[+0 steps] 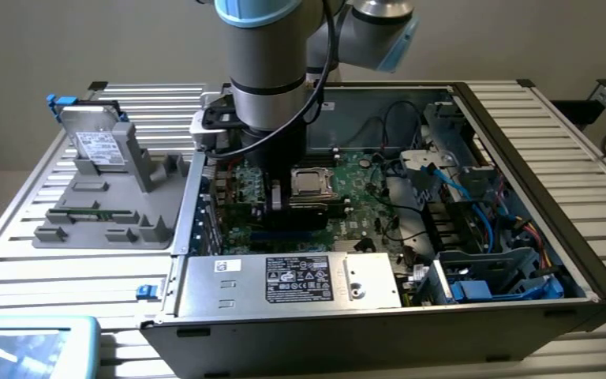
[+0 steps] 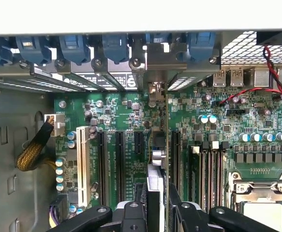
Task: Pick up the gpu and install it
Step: 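Insert the gpu into the slot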
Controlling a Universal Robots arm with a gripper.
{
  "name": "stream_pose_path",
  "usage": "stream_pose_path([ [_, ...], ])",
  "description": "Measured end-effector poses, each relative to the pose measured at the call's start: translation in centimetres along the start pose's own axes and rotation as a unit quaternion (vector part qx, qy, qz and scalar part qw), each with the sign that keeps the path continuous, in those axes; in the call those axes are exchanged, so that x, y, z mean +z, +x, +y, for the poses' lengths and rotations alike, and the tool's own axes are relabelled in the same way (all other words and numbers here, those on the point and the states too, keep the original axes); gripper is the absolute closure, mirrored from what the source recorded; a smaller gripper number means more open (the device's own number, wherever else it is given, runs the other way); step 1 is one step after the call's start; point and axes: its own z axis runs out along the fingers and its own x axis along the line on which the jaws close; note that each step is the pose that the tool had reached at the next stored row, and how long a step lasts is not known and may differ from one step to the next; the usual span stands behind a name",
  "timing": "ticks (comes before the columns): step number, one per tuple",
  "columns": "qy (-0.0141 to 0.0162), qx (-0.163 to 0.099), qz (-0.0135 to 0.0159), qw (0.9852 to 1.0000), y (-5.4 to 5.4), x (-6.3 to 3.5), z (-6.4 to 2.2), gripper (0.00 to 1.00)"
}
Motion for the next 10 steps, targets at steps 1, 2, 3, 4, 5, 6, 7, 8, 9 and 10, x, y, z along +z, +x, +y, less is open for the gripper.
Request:
stream_pose_path([
  [1,0.0,0.0,-0.0001,1.0,-0.02,0.01,0.0,0.72],
  [2,0.0001,0.0,-0.0002,1.0,-0.05,0.02,-0.01,0.72],
  [3,0.0001,0.0,-0.0002,1.0,-0.08,0.02,0.0,0.72],
  [4,0.0001,0.0,-0.0001,1.0,-0.09,0.01,0.01,0.72],
  [5,0.0,0.0,-0.0001,1.0,-0.09,0.01,0.01,0.72],
  [6,0.0,0.0,0.0,1.0,-0.1,0.01,0.01,0.72],
  [7,0.0,0.0,-0.0001,1.0,-0.1,0.01,0.01,0.72],
  [8,0.0,0.0,-0.0001,1.0,-0.1,0.01,0.01,0.72],
  [9,0.0,0.0,0.0,1.0,-0.1,0.01,0.01,0.72],
  [10,0.0,0.0,0.0,1.0,-0.1,0.03,0.01,0.72],
])
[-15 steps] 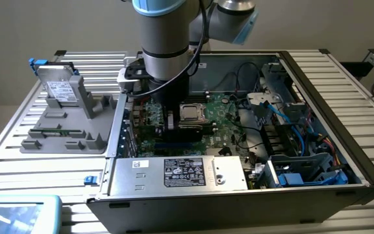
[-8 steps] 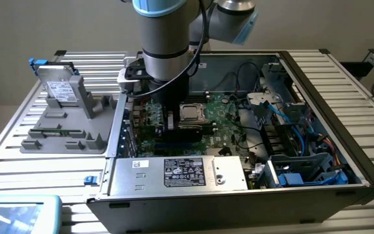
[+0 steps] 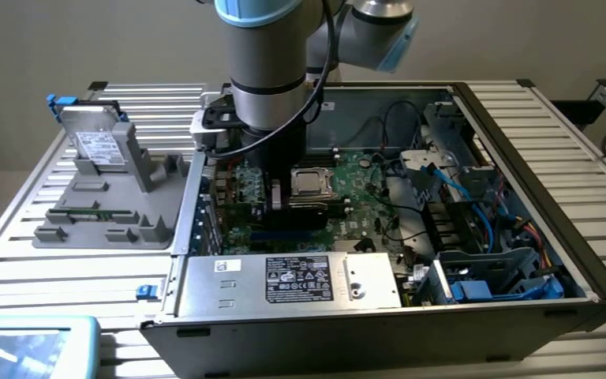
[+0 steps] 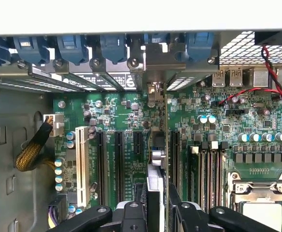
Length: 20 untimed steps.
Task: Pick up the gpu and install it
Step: 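Insert the gpu into the slot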
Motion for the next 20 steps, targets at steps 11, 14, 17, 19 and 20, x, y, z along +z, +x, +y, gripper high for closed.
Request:
stream_pose_path([
  [11,0.0,0.0,0.0,1.0,0.0,0.26,0.02,0.72],
  [14,-0.0002,0.0,0.0,1.0,0.0,0.27,0.02,0.72],
  [17,-0.0004,0.0,0.0002,1.0,0.0,0.27,0.02,0.72],
  [19,-0.0007,0.0,0.0006,1.0,-0.01,0.27,0.02,0.72],
  [20,-0.001,0.0,0.001,1.0,0.0,0.27,0.02,0.72],
])
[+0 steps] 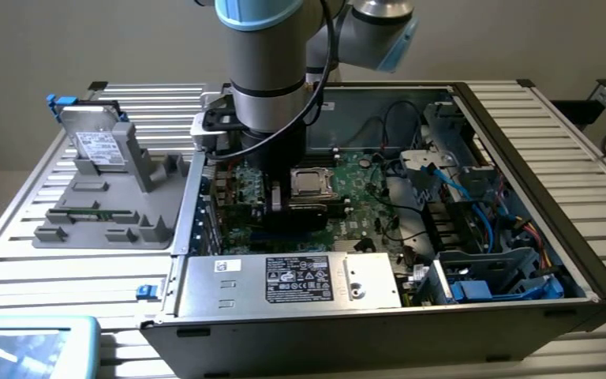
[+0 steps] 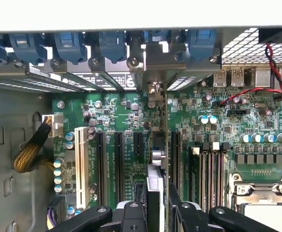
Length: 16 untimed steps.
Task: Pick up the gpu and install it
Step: 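Insert the gpu into the slot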
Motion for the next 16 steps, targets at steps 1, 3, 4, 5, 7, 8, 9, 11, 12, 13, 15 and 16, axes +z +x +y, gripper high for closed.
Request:
stream_pose_path([
  [1,-0.0004,0.0,0.0004,1.0,0.0,0.0,0.0,0.72],
  [3,-0.0011,0.0,0.0009,1.0,0.0,0.0,0.0,0.72],
  [4,-0.0012,0.0,0.0012,1.0,0.0,0.0,0.0,0.72],
  [5,-0.0012,0.0,0.0017,1.0,0.0,0.0,0.0,0.72],
  [7,-0.0012,0.0,0.0017,1.0,0.0,0.01,0.0,0.72],
  [8,-0.0012,0.0,0.0017,1.0,0.0,0.01,0.0,0.72],
  [9,-0.0012,0.0,0.0017,1.0,0.0,0.02,0.0,0.72],
  [11,-0.0012,0.0,0.0019,1.0,0.0,0.05,0.0,0.72],
  [12,-0.0012,0.0,0.002,1.0,0.0,0.05,0.0,0.72],
  [13,-0.0012,0.0,0.002,1.0,0.0,0.05,0.01,0.72],
  [15,-0.0012,0.0,0.0019,1.0,0.0,0.06,-0.01,0.72],
  [16,-0.0012,0.0,0.0019,1.0,0.01,0.06,-0.05,0.72],
])
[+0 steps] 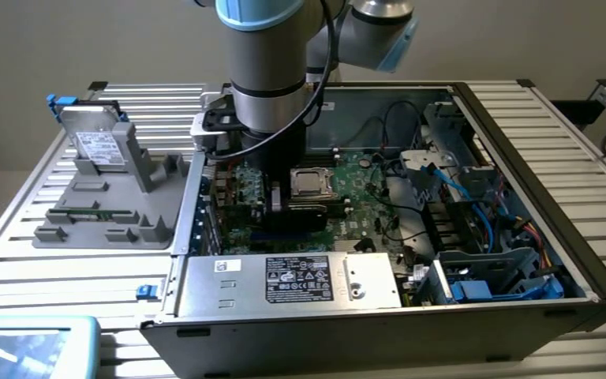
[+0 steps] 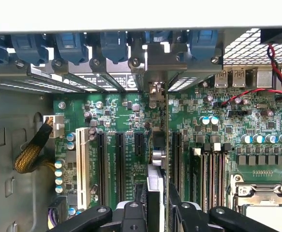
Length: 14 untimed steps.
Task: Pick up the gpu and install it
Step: 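Insert the gpu into the slot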
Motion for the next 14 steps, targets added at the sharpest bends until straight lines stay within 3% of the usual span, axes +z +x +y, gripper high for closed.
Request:
stream_pose_path([
  [14,-0.0006,-0.001,0.0006,1.0,0.12,0.01,-0.09,0.72],
])
